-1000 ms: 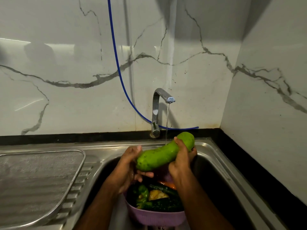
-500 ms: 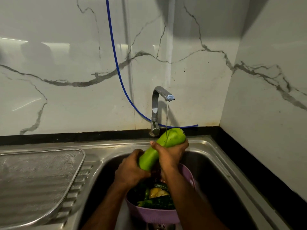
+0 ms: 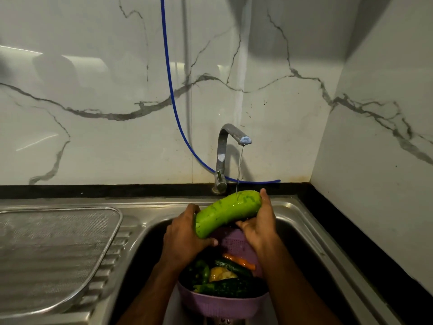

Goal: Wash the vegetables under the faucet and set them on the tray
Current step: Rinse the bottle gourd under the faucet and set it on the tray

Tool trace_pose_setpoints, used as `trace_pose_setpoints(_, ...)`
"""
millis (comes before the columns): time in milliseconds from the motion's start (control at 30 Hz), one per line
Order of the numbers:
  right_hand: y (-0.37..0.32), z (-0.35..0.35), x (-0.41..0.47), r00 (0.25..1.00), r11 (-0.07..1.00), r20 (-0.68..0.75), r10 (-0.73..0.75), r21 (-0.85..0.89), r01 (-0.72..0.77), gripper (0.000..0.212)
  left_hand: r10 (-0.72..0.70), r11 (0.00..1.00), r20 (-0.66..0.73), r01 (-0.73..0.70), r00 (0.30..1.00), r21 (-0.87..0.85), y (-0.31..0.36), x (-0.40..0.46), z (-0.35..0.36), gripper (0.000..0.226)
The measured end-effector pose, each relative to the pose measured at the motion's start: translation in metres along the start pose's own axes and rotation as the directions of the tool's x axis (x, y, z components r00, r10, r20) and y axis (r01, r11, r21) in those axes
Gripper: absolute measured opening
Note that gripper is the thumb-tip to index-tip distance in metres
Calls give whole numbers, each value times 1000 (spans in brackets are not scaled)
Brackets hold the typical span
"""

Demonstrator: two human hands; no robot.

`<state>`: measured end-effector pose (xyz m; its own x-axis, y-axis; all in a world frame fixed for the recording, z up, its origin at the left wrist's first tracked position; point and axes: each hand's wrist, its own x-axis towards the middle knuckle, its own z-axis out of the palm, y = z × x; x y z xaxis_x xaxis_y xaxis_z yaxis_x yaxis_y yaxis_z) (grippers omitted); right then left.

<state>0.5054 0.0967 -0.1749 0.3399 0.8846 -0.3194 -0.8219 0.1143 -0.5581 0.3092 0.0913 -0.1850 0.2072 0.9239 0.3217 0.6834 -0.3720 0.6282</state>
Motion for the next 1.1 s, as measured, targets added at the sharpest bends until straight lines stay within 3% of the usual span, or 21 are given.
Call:
trace_pose_setpoints(100,1,0,1,999,994,1,-53,-98,53,57,-16,1000,24,16,1000,-26,0,-1,-2,82)
trace_pose_setpoints(167,0,5,-4,969,928,-57,-241,-306,213,31,-28,1000,26,28,999,1,-1,-1,-4,80)
trace_pose_setpoints(200,-2,6,-7,924,812,-51,-380,-496,307,19,-29,999,20,28,999,23,0,-2,-5,78)
trace_pose_setpoints(267,-2,4,-13,789,414,107,-604,-805,425,26,-14,997,-5,14,1000,77,1,-3,-7,72)
trace_pose_setpoints(300,0,1,-14,749,233,202,-632,-872,431,29,-5,994,-21,7,1000,109,3,-4,-9,69)
trace_pose_setpoints(367,5,-6,-12,712,-31,331,-619,-916,400,37,3,988,-54,6,999,152,8,-5,-10,65)
trace_pose_setpoints(500,12,1,-17,661,-391,507,-554,-859,332,63,-27,990,-72,36,997,133,13,-6,-11,61)
trace_pose_setpoints(567,22,8,-28,689,-574,612,-388,-746,339,69,-27,993,-34,31,999,110,16,-5,-11,55)
trace_pose_setpoints(633,34,15,-40,703,-666,671,-233,-637,388,73,-11,998,5,11,1000,64,20,-7,-10,48)
trace_pose_setpoints(700,40,22,-47,695,-705,704,-142,-565,428,70,-20,999,13,20,1000,-25,22,-8,-11,52)
trace_pose_setpoints(767,41,25,-48,668,-711,730,-145,-546,442,55,-53,994,31,55,998,-93,18,-7,-14,64)
trace_pose_setpoints(867,36,21,-44,620,-673,724,-304,-623,398,44,-96,980,100,112,990,-166,10,-2,-17,69)
trace_pose_setpoints(933,26,16,-38,628,-620,651,-428,-716,320,43,-135,965,139,162,981,-207,6,1,-17,67)
trace_pose_setpoints(1033,4,10,-34,595,-396,499,-630,-866,307,38,-169,916,190,225,967,-333,0,3,-16,65)
trace_pose_setpoints(1100,-4,5,-26,658,-61,346,-669,-908,415,29,-169,866,251,266,953,-424,-2,2,-17,66)
